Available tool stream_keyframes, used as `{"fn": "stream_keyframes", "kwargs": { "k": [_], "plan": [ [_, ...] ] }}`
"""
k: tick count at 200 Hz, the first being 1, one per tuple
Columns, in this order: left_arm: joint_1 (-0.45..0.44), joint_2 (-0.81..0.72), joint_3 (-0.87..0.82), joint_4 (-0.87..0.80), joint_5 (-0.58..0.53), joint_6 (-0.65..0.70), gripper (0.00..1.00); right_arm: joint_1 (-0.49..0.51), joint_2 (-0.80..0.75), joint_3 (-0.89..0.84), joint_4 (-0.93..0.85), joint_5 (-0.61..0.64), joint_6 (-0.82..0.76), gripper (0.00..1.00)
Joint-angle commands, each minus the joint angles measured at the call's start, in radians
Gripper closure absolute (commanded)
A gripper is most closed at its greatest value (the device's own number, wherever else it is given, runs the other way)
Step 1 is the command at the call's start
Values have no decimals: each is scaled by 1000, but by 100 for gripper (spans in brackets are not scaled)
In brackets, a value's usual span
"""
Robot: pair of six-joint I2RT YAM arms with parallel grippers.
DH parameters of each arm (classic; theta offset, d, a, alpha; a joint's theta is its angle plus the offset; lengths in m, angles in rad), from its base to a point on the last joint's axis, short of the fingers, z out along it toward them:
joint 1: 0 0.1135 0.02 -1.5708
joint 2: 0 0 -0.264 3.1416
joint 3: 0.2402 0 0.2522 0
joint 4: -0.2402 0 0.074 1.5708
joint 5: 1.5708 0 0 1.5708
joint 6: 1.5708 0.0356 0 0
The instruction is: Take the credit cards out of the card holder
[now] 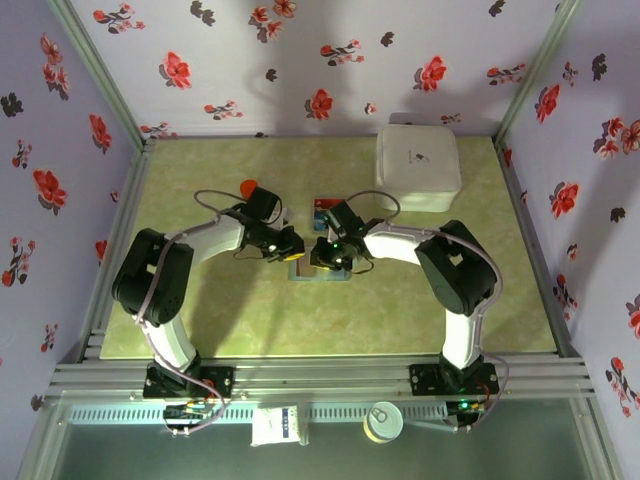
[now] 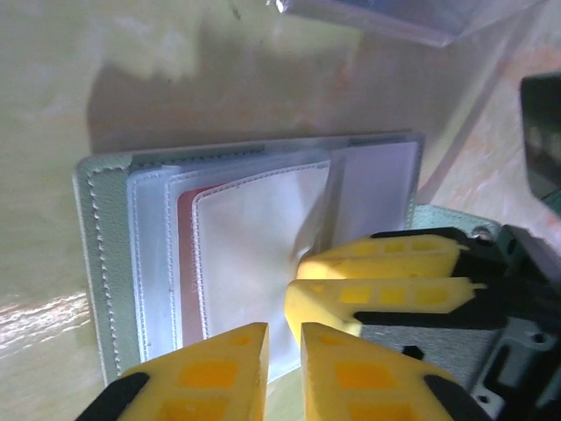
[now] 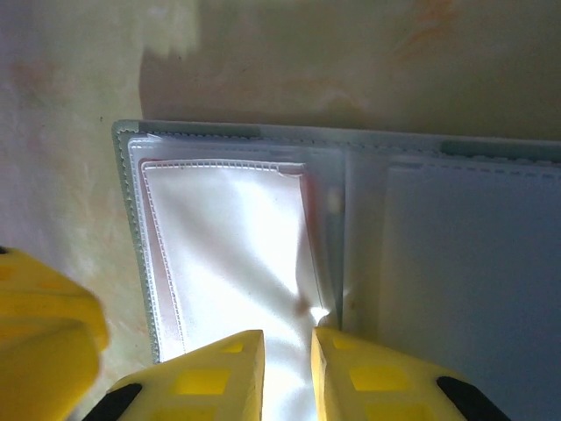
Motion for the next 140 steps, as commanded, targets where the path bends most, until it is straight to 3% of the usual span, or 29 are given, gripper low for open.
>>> {"fn": "stream_keyframes", "kwargs": {
  "k": [1,140],
  "plan": [
    [-3,31,5,4,11,-20,81,-23,-15,-48,43,-33,29,78],
    [-14,52,2,-27,-62,-10,71,-64,-14,-139,188,-119,82,80]
  ]
}}
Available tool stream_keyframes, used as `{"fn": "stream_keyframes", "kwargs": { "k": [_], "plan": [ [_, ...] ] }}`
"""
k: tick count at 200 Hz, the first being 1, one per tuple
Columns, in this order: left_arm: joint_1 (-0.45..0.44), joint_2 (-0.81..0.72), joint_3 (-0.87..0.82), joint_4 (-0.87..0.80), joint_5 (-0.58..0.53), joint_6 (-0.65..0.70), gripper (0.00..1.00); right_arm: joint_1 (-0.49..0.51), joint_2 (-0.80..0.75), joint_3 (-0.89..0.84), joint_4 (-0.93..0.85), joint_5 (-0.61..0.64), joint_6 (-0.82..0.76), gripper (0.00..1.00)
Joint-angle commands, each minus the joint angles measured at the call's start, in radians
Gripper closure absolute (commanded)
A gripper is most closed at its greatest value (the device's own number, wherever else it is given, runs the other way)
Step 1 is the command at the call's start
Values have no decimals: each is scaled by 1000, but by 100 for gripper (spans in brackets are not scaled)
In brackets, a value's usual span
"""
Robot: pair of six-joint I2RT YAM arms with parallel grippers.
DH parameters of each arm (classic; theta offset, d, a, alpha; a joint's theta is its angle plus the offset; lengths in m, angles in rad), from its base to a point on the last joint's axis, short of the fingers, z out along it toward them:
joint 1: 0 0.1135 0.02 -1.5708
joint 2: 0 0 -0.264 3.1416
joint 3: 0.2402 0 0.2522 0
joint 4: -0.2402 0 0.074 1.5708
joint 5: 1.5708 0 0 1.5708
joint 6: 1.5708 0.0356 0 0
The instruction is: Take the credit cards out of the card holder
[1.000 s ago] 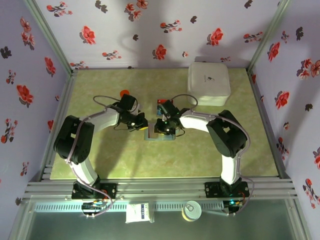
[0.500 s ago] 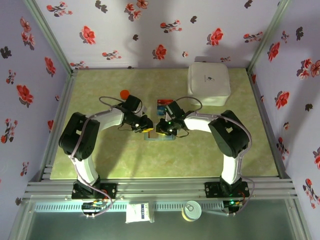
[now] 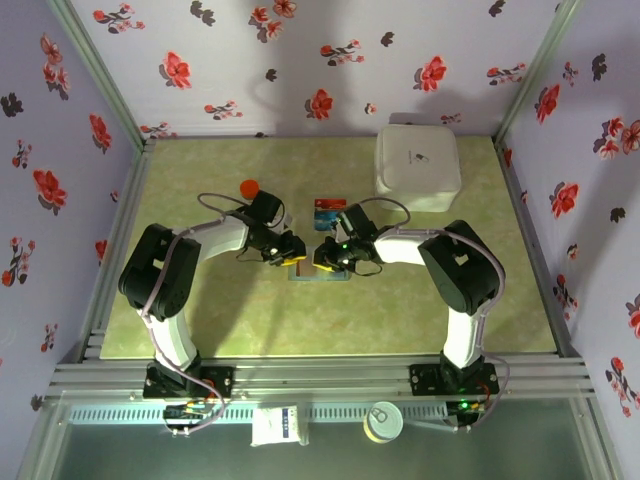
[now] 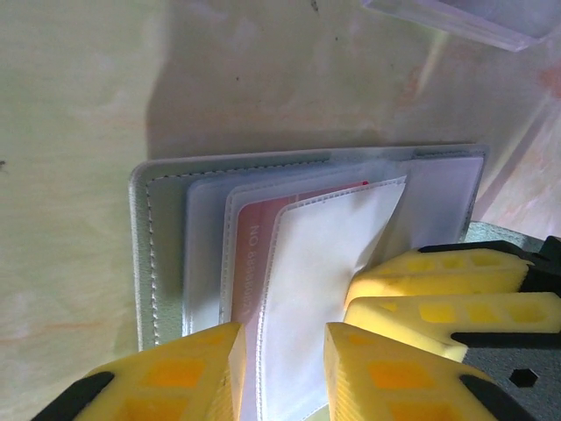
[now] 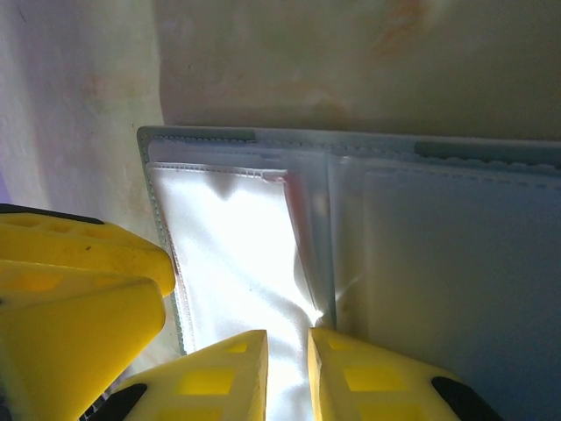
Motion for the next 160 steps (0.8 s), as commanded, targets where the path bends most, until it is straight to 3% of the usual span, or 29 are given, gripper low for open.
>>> {"fn": "stream_keyframes", "kwargs": {
  "k": [1,86,160],
  "plan": [
    [-11,19,3,-23,-16,2,71,-10,-1,-26,-5,12,25,80],
    [-27,44,23,-12,-11,-8,71,-10,-4,-44,16,2,34,80],
    [-34,16,52,15,15,-31,78,-10,-77,-44,17,0,51,75]
  ]
}}
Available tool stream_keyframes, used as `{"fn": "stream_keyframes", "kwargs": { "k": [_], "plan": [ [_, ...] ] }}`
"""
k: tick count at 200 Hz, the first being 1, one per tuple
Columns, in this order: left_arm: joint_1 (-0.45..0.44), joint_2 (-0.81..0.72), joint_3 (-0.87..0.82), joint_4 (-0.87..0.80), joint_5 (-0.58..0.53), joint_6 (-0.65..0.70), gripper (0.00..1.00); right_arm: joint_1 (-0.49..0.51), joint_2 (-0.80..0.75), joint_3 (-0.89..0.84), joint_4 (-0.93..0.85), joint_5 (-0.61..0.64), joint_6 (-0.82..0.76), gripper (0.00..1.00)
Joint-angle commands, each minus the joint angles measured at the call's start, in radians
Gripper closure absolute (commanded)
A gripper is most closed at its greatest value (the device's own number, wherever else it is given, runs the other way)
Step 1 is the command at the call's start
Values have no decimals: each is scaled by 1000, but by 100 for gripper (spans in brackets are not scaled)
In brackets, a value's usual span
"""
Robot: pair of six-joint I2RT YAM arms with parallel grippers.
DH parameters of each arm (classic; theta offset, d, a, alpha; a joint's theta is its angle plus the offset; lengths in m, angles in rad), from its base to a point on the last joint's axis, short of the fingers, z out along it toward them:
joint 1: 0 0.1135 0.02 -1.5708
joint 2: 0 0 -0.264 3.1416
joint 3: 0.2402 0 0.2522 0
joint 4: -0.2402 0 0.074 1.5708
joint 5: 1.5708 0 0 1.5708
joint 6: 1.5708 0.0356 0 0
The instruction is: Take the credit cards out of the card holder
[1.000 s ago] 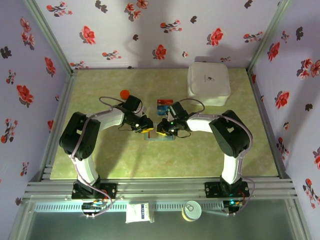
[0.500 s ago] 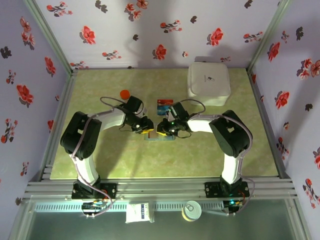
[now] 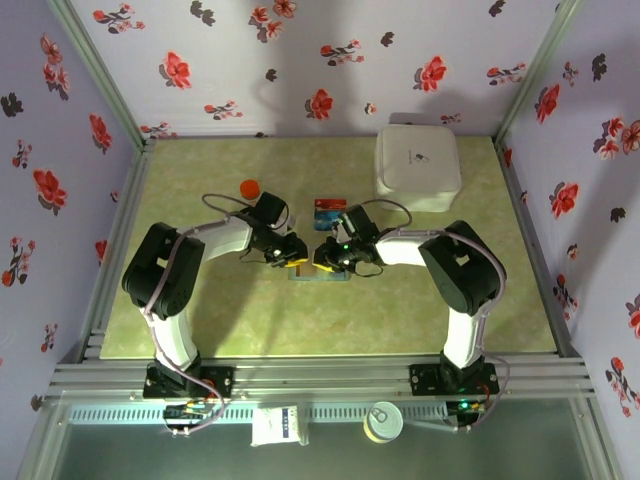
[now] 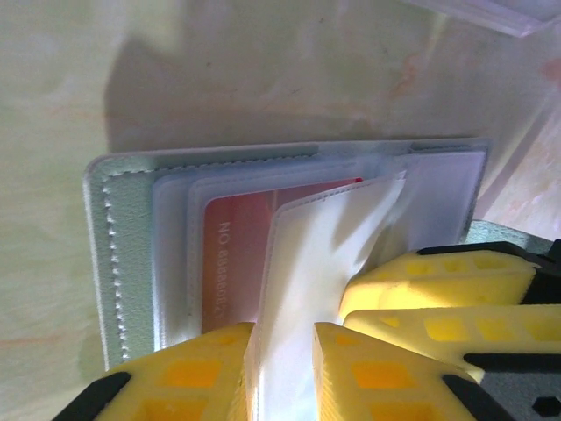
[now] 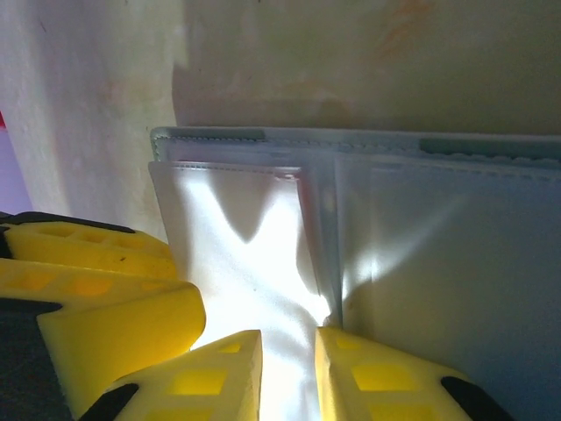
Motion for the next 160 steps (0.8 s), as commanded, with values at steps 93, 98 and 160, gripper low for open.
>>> {"fn": "stream_keyframes", "kwargs": {
  "k": [93,98,160],
  "plan": [
    [-80,39,126,-15,36,-30,69,-57,-248,7,-286,178,-56,72],
    [-84,45,130,-13,36,-32,68,-63,-254,8,-298,177,-59,72],
    [-123,130,197,9,55,-53,64,-90,-342,-22,-369,212,-80,71]
  ]
}}
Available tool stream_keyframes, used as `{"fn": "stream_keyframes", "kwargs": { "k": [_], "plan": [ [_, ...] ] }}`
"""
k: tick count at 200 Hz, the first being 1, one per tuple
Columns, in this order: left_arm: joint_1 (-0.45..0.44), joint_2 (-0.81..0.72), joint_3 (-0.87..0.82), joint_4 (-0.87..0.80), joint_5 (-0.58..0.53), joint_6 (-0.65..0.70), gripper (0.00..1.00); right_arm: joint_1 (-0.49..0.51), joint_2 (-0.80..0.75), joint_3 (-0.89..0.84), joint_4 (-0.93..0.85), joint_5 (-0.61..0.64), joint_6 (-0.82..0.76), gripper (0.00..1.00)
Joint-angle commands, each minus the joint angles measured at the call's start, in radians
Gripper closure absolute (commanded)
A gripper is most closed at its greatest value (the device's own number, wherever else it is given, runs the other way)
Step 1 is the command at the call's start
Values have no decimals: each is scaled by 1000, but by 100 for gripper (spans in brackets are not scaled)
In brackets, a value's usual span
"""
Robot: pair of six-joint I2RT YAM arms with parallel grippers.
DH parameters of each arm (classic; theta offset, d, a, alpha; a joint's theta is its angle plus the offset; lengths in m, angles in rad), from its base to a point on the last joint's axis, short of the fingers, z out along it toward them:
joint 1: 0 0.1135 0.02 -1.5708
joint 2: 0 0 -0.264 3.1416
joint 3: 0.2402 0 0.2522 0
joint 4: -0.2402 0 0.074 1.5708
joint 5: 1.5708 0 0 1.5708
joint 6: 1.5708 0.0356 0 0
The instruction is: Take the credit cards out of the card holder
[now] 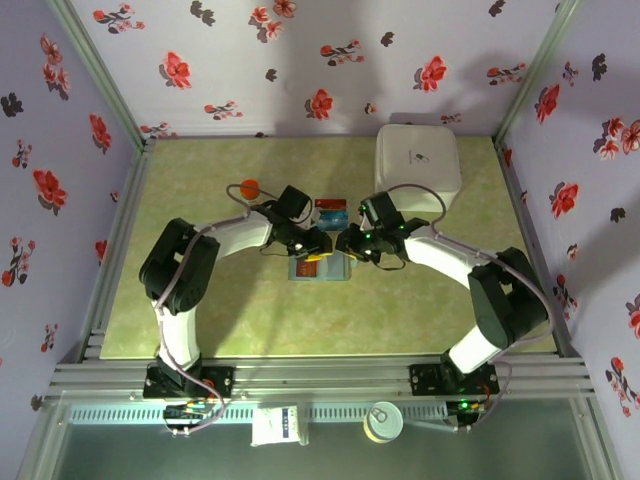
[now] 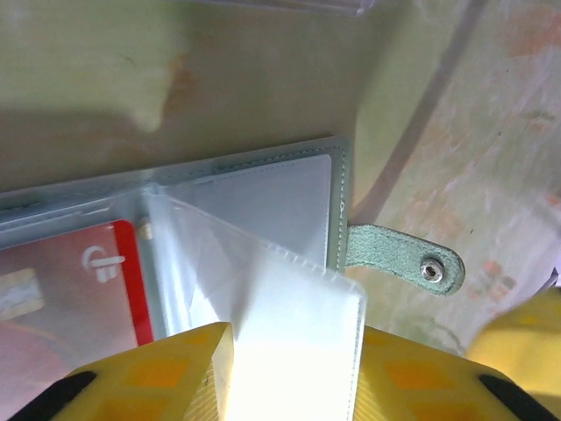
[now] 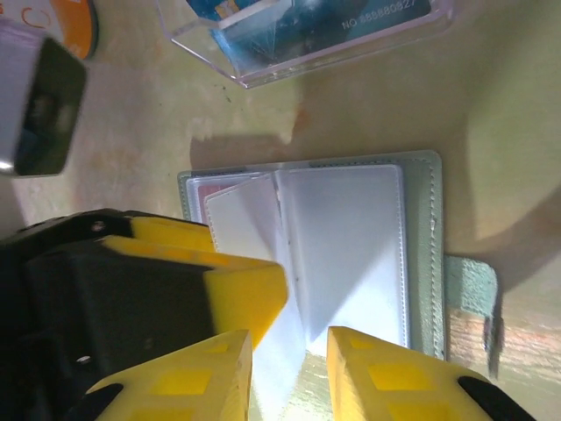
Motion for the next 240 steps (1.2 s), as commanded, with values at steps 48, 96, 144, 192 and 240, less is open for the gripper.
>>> {"fn": "stream_keyframes", "kwargs": {
  "k": [48,96,144,192,240],
  "plan": [
    [-22,83,69,21,44,-27,64,-13,-69,-15,-99,51,-38,70],
    [-23,122,103,28,65,-30,63,-11,-93,-20,-120,61,-36,69],
    [-23,138,119,32,78,-30,63,-11,-104,-34,-123,61,-30,69],
    [-5,88,96,28,63,-13,64,0,-81,-32,-86,43,-10,70],
    [48,-2,6,31,52,1,66,40,8,37,-75,33,-5,71]
  ]
}}
